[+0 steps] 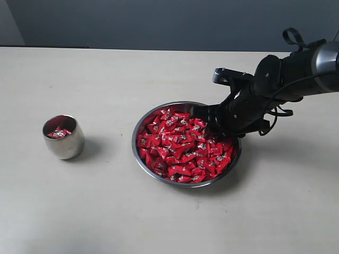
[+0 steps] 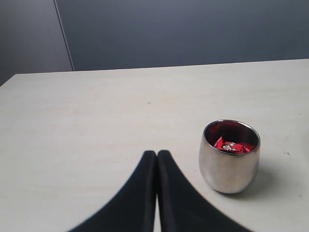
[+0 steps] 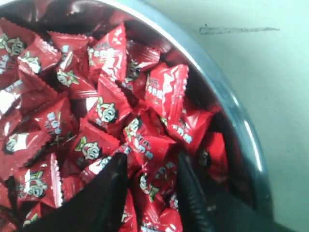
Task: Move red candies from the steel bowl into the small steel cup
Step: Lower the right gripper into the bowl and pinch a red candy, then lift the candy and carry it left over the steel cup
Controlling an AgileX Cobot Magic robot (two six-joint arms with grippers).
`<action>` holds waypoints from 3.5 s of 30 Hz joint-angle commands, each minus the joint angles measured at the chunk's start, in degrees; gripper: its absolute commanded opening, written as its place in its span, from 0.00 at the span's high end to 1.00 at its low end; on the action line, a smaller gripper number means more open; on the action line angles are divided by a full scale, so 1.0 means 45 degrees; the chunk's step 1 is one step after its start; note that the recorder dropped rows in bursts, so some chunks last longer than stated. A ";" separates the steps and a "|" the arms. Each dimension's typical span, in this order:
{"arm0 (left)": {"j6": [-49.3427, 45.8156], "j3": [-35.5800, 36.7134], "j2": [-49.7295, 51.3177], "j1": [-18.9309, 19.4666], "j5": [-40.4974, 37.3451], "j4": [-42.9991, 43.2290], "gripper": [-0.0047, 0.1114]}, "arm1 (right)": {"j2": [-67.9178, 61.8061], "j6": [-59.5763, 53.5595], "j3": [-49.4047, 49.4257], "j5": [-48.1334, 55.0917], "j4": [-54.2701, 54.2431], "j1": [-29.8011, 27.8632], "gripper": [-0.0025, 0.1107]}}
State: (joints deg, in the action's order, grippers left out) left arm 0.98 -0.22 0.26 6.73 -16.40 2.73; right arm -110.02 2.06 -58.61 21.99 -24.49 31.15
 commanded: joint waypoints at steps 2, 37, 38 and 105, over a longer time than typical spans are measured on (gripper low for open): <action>0.0032 0.0049 -0.0057 0.0007 0.0020 -0.0029 0.96 | 0.0012 -0.0106 -0.0153 -0.0239 -0.0029 -0.0090 0.68; 0.0032 0.0049 -0.0057 0.0007 0.0020 -0.0029 0.96 | -0.0775 -0.0248 -0.0732 -0.0076 -0.0029 -0.0090 0.86; 0.0032 0.0049 -0.0057 0.0007 0.0020 -0.0029 0.96 | -0.0775 -0.0277 -0.0732 -0.0119 -0.0029 -0.0090 0.92; 0.0032 0.0049 -0.0057 0.0007 0.0020 -0.0029 0.96 | 0.0522 -0.5872 -0.3863 0.1235 -0.1600 0.1187 0.99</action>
State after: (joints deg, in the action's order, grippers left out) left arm 0.98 -0.22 0.26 6.73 -16.40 2.73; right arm -106.13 -20.64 -72.94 25.90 -28.74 35.76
